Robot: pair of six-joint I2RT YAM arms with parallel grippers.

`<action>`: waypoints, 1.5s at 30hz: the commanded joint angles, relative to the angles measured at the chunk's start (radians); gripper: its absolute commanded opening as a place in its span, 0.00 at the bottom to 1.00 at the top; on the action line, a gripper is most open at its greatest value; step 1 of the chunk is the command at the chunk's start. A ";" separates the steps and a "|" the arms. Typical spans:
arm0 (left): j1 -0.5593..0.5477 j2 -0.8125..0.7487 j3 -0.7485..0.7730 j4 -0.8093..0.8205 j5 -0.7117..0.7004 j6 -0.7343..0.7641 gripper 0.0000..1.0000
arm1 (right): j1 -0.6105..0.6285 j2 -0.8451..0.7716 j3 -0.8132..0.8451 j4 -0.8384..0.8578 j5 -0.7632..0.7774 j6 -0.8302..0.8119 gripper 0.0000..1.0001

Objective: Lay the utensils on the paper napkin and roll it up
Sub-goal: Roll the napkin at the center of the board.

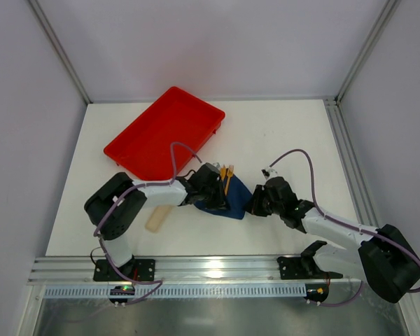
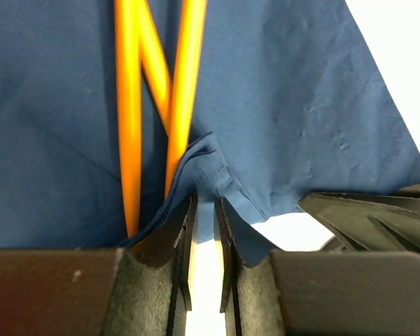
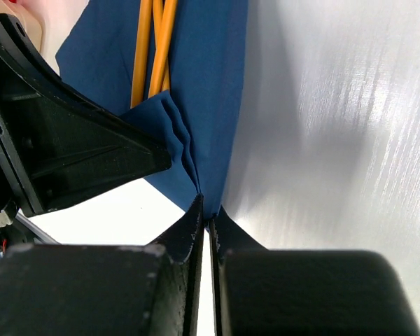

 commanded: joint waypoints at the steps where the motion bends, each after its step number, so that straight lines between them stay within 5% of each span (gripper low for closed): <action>1: -0.004 0.013 0.032 0.040 0.012 -0.008 0.19 | -0.003 -0.023 0.010 0.013 -0.001 0.010 0.05; 45: -0.006 -0.007 0.028 0.009 -0.026 0.003 0.20 | -0.002 0.200 0.125 0.277 -0.137 0.132 0.04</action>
